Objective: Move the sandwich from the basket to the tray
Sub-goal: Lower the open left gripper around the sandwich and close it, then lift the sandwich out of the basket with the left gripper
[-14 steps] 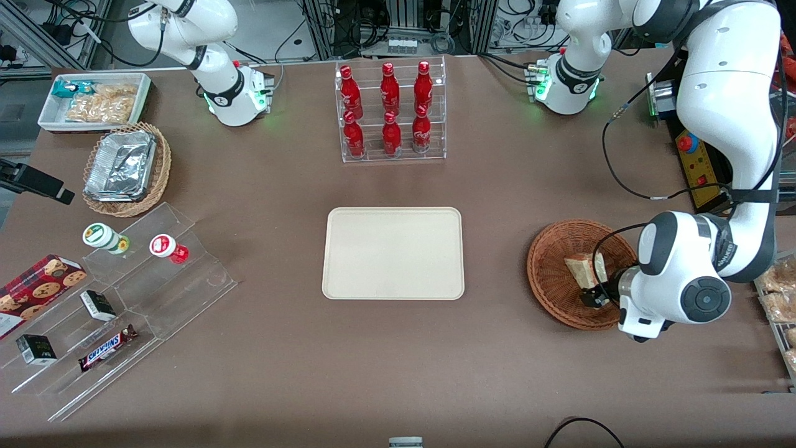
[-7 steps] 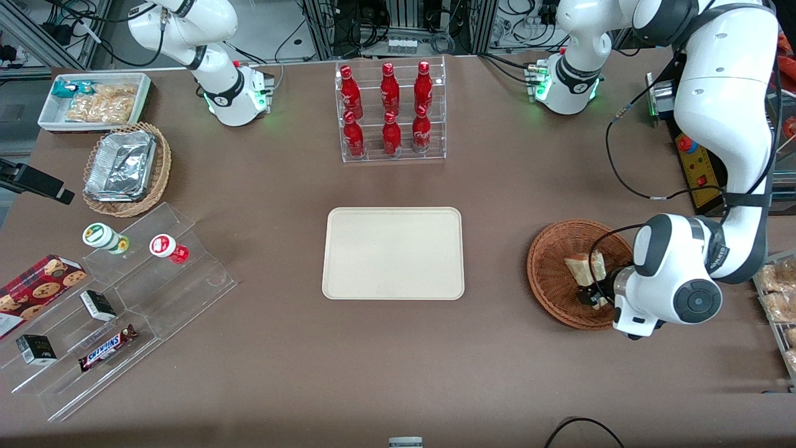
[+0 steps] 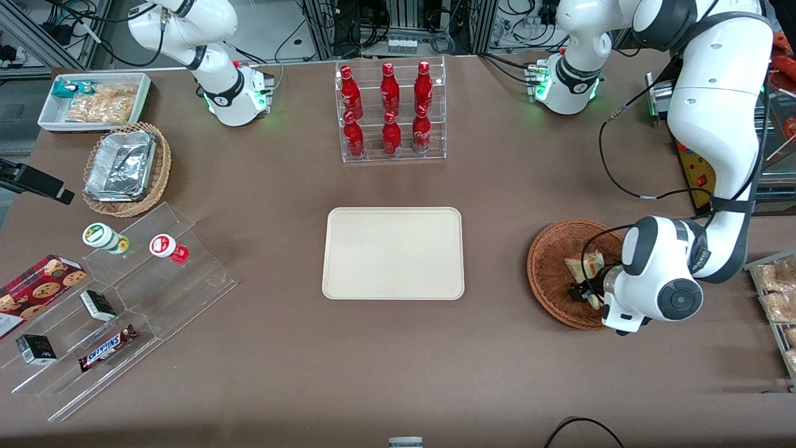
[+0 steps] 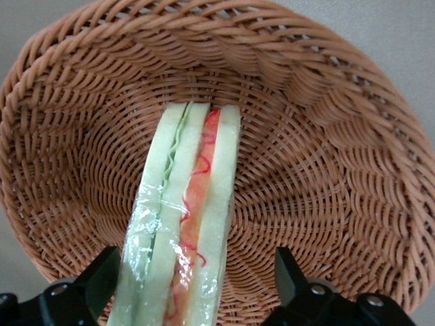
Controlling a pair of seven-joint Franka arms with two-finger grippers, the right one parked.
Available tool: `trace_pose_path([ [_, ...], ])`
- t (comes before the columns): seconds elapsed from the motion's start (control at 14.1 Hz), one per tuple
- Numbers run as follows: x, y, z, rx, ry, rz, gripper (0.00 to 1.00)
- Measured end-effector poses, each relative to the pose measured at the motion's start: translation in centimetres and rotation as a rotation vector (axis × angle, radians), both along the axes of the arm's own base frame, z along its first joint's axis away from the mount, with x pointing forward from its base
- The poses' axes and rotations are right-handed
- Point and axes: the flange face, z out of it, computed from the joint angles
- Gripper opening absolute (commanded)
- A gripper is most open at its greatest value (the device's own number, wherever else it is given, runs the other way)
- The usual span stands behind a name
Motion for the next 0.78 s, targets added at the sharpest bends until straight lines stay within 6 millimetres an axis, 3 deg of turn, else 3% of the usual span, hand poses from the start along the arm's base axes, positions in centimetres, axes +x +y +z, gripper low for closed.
trace_pose_path([
  [0.28, -0.03, 0.31, -0.29, 0.001, 0.004, 0.004, 0.3],
  [0.35, -0.02, 0.37, -0.29, 0.001, 0.004, 0.005, 0.22],
  [0.43, -0.02, 0.4, -0.3, 0.001, 0.005, 0.005, 0.15],
  [0.78, 0.23, 0.45, 0.03, 0.0, -0.005, 0.007, 0.14],
])
